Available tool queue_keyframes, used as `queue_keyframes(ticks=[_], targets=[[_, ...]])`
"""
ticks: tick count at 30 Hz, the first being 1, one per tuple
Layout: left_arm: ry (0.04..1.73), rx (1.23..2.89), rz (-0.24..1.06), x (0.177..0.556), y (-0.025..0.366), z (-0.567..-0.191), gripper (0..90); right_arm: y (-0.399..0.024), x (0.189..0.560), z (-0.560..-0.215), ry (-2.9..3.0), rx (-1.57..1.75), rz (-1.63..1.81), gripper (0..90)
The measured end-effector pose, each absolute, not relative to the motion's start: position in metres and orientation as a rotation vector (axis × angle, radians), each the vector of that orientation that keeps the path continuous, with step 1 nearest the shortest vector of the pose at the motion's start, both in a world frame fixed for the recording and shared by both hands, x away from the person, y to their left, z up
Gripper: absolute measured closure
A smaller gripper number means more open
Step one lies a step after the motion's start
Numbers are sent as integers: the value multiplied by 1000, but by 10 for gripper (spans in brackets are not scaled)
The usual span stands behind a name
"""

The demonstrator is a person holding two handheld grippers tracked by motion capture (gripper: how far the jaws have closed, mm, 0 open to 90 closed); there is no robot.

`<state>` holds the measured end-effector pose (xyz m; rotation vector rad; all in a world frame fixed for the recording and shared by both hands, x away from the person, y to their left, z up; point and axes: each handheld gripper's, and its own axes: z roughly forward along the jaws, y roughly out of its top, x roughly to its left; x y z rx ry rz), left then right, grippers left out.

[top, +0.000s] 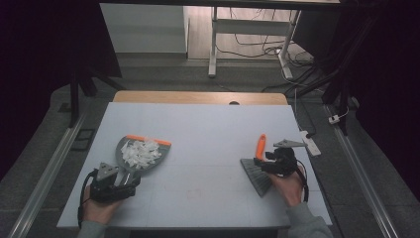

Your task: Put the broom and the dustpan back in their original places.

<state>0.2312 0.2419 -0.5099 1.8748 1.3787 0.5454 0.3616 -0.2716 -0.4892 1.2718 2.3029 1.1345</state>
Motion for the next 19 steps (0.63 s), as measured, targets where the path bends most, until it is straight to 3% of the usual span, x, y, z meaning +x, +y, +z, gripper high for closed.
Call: queue_keyframes(ticks=[10, 19], targets=[[1261, 1892, 499, 232, 244, -505, 171, -284, 334, -490, 2381, 1046, 1216, 410], [1240, 1903, 475, 235, 245, -505, 177, -287, 330, -492, 2399, 1009, 1230, 412]])
